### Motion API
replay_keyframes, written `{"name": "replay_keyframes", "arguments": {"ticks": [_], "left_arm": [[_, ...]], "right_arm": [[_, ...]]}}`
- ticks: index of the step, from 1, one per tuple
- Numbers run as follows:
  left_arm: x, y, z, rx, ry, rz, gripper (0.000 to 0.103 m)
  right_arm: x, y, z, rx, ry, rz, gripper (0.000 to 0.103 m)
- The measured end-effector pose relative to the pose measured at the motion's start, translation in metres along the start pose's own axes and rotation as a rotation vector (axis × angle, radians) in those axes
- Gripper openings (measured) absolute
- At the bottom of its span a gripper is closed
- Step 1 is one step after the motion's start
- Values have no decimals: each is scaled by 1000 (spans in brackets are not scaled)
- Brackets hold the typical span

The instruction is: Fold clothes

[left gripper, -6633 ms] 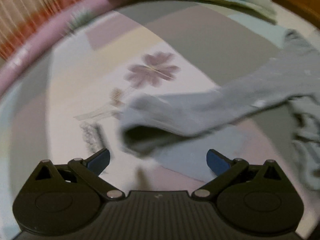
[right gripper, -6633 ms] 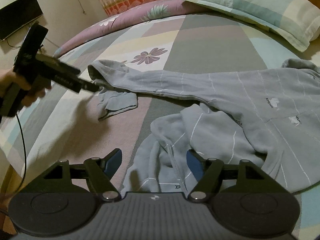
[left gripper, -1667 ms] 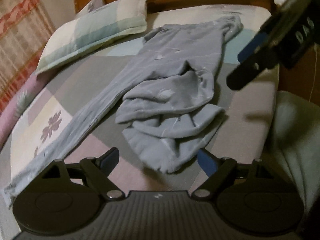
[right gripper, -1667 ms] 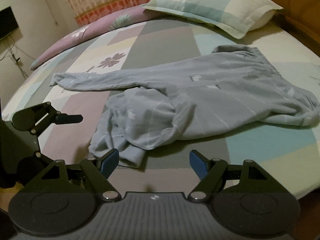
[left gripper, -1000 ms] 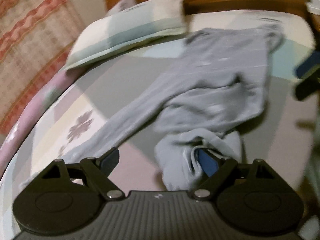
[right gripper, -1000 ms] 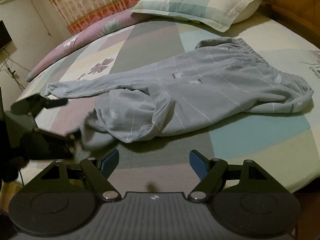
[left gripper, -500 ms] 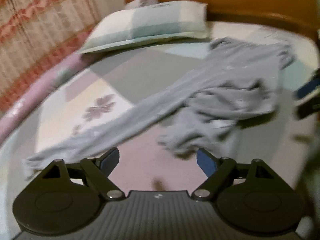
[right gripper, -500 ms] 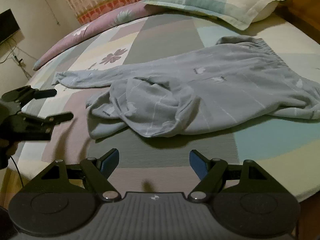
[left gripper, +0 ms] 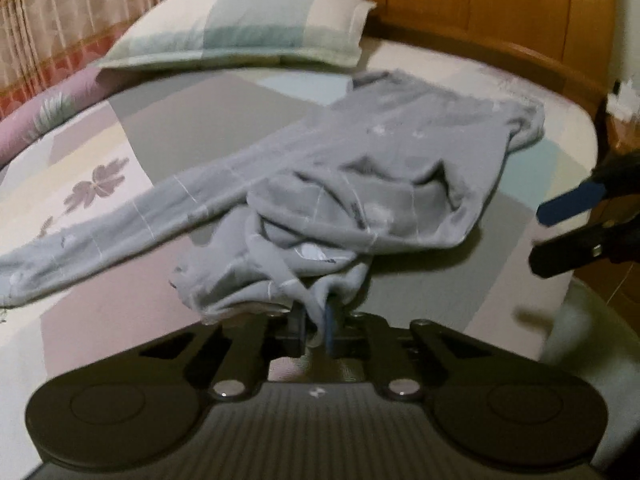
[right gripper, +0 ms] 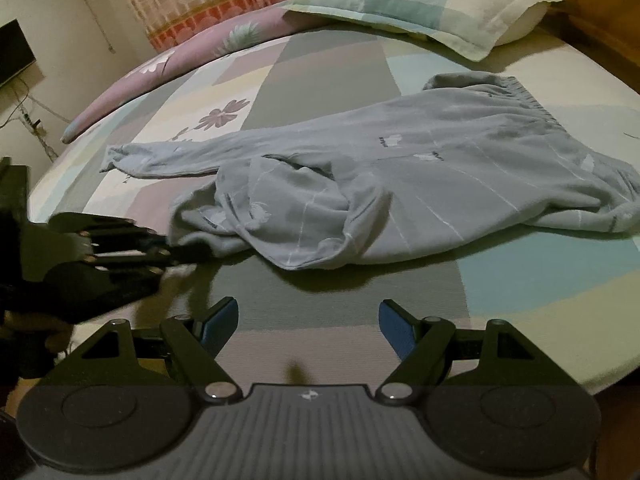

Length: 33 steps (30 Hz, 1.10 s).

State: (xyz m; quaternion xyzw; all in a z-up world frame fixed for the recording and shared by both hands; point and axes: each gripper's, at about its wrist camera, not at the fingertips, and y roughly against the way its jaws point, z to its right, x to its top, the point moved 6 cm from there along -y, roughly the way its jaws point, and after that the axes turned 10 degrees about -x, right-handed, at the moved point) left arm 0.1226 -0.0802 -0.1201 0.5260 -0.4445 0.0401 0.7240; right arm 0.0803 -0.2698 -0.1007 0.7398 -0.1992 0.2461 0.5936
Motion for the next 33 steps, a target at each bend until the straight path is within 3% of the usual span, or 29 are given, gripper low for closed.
{"name": "replay_keyframes", "arguments": {"ticks": [4,13,19,22,25,32,33], "left_arm": [[-3,36,-13,49,-10,20,6],[-29,107,-60,163,72,14,4],[-39,142,-71,262,33,21,3],[-44,143,-76,270,25,9,7],[-48,135,-74,229,39,2,12],[-47,90,-65,188,-1,-33,23],[-47,84,-65,189,-10,-39,28]], "right_arm": [[0,0,-3,1,5,1,81],[5,-1,-37,38,90,-2,81],[7,-1,-52,48,121,0,81],[6,-4,-56,49,130,-9,81],[5,-5,-61,48,142,-16,81],[4,-4,-60,37,143,-21,81],[4,-4,-58,34,140,-22,81]]}}
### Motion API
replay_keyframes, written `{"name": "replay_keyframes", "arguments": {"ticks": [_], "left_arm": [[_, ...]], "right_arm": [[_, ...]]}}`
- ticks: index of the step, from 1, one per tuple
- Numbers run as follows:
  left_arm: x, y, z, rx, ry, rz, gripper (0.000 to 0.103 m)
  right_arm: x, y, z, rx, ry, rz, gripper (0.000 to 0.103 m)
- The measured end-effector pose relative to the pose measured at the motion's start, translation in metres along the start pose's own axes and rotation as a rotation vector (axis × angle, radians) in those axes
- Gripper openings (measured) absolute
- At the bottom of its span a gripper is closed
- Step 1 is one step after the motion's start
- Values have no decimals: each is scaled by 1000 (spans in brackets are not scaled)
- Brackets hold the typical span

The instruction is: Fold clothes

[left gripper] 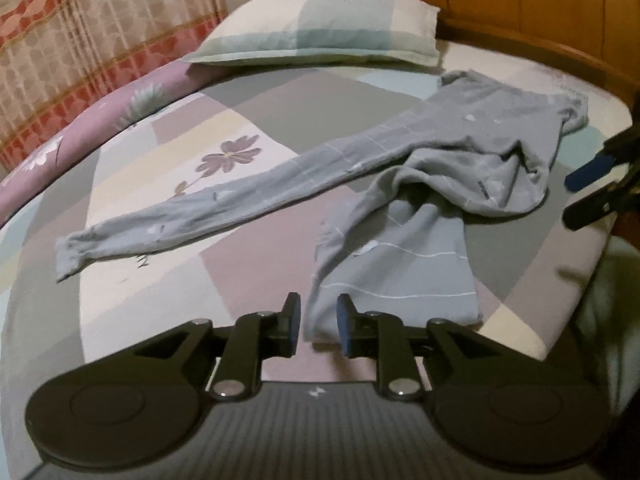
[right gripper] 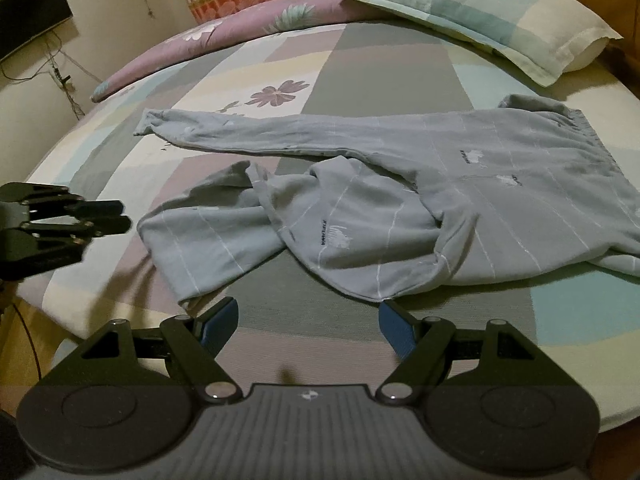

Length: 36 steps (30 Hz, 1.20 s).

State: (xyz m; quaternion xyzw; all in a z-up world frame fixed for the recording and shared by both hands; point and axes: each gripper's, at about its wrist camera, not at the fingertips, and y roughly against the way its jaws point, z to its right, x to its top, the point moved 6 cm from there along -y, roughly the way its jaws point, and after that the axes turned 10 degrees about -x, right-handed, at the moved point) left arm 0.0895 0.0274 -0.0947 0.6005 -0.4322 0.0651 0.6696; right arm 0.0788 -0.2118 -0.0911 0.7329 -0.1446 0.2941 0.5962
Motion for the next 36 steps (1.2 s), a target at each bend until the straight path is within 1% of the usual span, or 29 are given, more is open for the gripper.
{"name": "replay_keyframes", "arguments": {"ticks": [1,2,3,6,10,13,17,19,21,24,27,29,30,32,33,34,36], "left_arm": [[0,-5,0,2,-2,-1,34],[0,-10,0,1,3,-3,38],[0,-15,0,-3,14,-7,44],[-3,-24,0,-15,46,-16,45],[-10,-29,-1,-12,71,-30,46],[-12,-27,-1,-8,70,-34,47],[-9,-25,-2,21,34,-24,52],[-6,-27,-4,24,27,-26,53],[-5,-32,-5,15,31,-29,54],[-3,-40,-6,6,39,-30,54],[-1,-47,-8,2,52,-30,54],[1,-49,-8,-5,56,-33,52],[1,-50,-7,-12,54,-34,48],[1,-50,-4,-28,48,-35,38],[2,-50,-3,-37,45,-38,27],[2,-49,-1,-48,42,-42,17],[2,-46,3,-43,24,-49,9]], "right_arm": [[0,0,2,-3,-4,-2,81],[-1,-1,3,-6,-8,-3,81],[-1,-1,5,-9,-12,-4,81],[-2,-2,8,-11,-24,-8,81],[-3,-6,11,-3,-32,-17,81],[-1,-13,9,6,-17,-20,81],[2,-21,5,2,19,-10,81],[4,-22,4,-1,57,9,77],[6,-24,1,5,100,29,71],[8,-33,-7,8,183,53,66],[9,-54,-19,-41,283,67,64],[11,-64,-26,-74,333,86,62],[12,-67,-29,-87,355,100,59],[17,-68,-32,-104,374,108,35],[18,-68,-31,-115,381,107,12],[20,-68,-31,-125,387,107,11],[22,-63,-30,-129,391,115,9]]}}
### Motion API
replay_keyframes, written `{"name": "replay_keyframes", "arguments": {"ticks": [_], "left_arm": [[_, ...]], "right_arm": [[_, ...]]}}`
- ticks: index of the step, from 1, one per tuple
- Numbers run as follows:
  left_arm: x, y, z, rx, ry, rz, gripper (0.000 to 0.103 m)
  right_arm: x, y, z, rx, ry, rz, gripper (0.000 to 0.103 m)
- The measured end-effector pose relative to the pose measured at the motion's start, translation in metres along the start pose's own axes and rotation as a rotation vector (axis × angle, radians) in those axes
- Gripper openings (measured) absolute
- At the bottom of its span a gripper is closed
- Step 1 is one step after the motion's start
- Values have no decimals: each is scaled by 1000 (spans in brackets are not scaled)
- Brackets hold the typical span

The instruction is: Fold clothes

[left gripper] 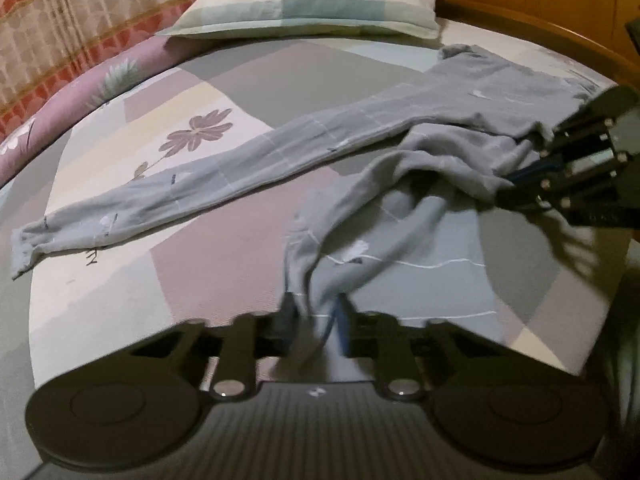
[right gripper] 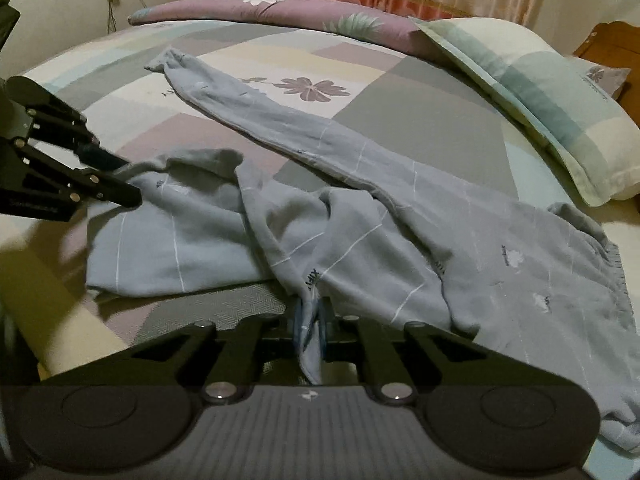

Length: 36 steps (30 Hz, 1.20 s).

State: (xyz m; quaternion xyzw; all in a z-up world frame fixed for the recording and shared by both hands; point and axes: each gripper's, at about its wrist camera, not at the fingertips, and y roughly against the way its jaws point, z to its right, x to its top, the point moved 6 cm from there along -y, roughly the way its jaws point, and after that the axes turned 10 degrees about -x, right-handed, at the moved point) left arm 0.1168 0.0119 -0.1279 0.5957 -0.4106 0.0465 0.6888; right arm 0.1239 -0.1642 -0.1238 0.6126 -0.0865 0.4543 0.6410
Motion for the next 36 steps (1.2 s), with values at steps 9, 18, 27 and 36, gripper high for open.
{"name": "replay_keyframes", "arguments": {"ticks": [9,18,27,36], "left_arm": [[-11,31,-19,72,60,2,14],[-28,54,-23,129,16,-27,50],[-45,64,-23,145,-27,-63,64],[-64,75,-14,70,-149,-113,72]], "right_arm": [[13,3,14,-79,-52,19,18],[29,42,-41,105,77,103,39],[23,19,-127,224,317,27,41],[32,10,-138,145,402,-27,24]]}}
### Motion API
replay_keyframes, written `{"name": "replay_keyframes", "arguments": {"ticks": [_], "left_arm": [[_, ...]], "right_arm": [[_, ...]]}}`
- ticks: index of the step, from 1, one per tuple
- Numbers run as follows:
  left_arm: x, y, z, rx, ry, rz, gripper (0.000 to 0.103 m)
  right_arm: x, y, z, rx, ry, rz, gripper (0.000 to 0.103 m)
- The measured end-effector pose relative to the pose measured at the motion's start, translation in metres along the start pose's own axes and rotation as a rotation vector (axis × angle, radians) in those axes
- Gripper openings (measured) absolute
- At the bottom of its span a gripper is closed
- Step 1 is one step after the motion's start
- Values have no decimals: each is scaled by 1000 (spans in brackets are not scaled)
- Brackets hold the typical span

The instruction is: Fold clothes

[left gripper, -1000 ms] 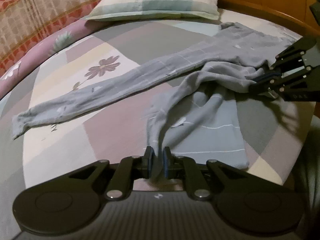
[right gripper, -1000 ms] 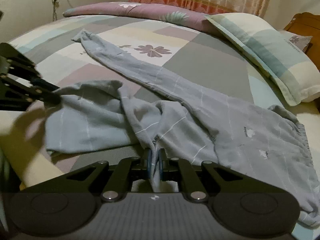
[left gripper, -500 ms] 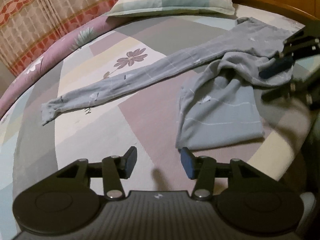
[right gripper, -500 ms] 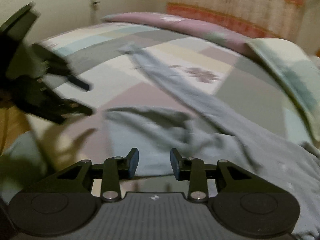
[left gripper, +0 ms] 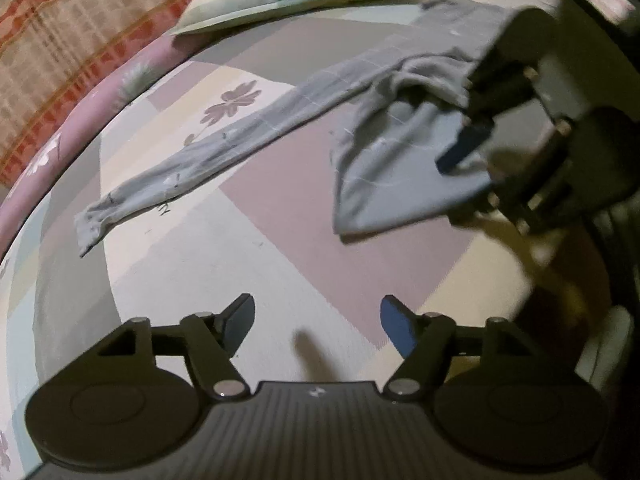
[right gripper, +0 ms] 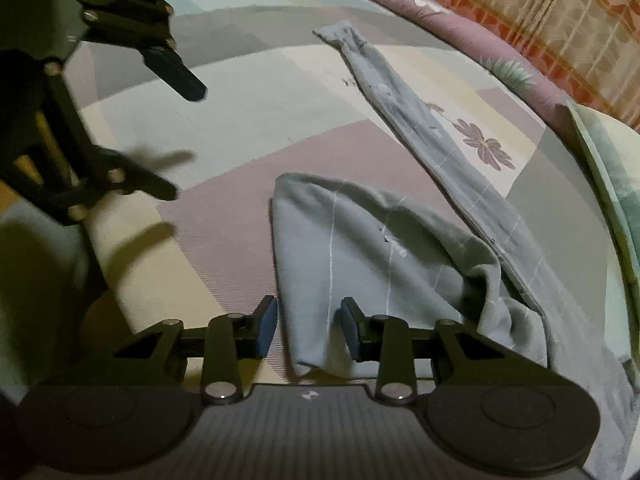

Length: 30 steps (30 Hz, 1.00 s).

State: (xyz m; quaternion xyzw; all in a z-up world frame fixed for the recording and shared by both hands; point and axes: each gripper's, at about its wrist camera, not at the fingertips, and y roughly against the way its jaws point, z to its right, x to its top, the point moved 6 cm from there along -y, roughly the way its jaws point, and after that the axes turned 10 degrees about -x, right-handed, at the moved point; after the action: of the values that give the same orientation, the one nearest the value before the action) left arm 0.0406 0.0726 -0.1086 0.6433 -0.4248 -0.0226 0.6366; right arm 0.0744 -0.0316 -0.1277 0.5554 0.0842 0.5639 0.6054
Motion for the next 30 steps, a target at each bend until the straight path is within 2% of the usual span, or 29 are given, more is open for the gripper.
{"name": "replay_keyframes", "arguments": {"ticks": [1,3,6,13,20,22,24,27,30], "left_arm": [[-2,1,0,-4,-9,0,72],[-5,5,0,-11,-17,8,73],[-10,12,-3,-18,-22,20,75],[-27,23,-11,-16,-49,18,75],[-47,33,-24,-4,-25,17,75],[-53,35,-29,0,-7,18,75],[-59,37,-33,4,12,19,75],[-65,39,-38,13,32,15,75],[-71,40,-40,20,47,14,75]], "right_arm": [[2,-1,0,2,-3,-11,11],[6,-2,1,5,-12,-31,6],[18,2,6,21,-61,-14,5],[67,15,13,151,-168,44,5],[117,11,-2,250,-179,66,5],[128,12,-7,282,-174,75,0],[141,16,-13,331,-184,88,1],[157,18,-21,303,-148,122,1],[161,14,-27,279,-122,114,1]]}}
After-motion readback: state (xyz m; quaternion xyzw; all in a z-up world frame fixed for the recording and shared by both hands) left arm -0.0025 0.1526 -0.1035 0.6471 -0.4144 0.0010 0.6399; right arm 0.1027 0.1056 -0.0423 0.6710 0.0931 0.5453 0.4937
